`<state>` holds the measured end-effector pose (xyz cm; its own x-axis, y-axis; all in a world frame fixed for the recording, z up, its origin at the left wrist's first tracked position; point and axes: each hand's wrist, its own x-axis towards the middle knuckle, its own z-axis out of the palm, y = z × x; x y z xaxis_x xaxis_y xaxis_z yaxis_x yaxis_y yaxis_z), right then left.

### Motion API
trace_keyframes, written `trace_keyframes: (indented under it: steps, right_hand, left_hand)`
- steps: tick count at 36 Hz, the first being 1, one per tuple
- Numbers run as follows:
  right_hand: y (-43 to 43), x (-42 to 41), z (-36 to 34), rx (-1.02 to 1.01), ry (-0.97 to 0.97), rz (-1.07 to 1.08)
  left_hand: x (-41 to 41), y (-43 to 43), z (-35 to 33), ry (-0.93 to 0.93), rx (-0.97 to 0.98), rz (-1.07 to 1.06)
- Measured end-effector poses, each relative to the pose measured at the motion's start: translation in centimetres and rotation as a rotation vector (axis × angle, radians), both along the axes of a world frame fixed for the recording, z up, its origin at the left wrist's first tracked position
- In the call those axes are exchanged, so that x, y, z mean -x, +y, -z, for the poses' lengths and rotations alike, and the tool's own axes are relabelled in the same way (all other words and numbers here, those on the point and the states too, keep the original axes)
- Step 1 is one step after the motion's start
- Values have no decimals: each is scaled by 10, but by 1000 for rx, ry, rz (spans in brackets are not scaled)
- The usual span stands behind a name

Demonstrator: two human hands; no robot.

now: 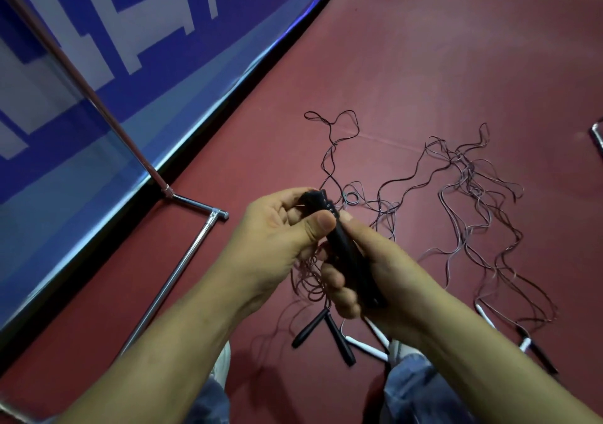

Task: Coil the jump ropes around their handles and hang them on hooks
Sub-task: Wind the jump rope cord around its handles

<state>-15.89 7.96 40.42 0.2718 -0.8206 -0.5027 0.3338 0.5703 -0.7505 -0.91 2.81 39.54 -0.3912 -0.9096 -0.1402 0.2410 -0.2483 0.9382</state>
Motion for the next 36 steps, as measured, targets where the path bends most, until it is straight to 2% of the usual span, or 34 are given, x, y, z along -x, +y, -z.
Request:
trace_keyframes:
  steps: [5, 6, 8, 11, 14, 18, 21, 26, 30, 36]
  right_hand:
    - [6, -3, 11, 388, 652, -49]
    - [8, -5, 14, 437, 727, -29]
    - [11, -9, 17, 483, 725, 18]
    - [10, -7, 13, 468, 543, 50]
    - [10, -5, 3, 305, 318, 99]
    - [12, -8, -1, 158, 245, 84]
    - [13, -7, -3, 8, 117, 39]
    - [11, 3, -8, -259, -324, -69]
    - [8, 12, 1, -346, -700, -228]
    - [11, 10, 0, -341, -789, -261]
  left_hand:
    - [2, 1, 3, -109, 46, -63]
    - [3, 2, 4, -131, 59, -58]
    - [4, 4, 2, -114, 54, -31]
    - [-2, 1, -4, -13, 7, 29]
    - [-8, -3, -7, 35, 35, 92]
    - [-11, -4, -7, -55, 70, 129]
    - [-14, -6, -9, -137, 123, 147]
    - [-20, -7, -13, -160, 180, 207]
    - [-21, -2, -19, -159, 219, 234]
    - [-15, 2, -19, -235, 332, 113]
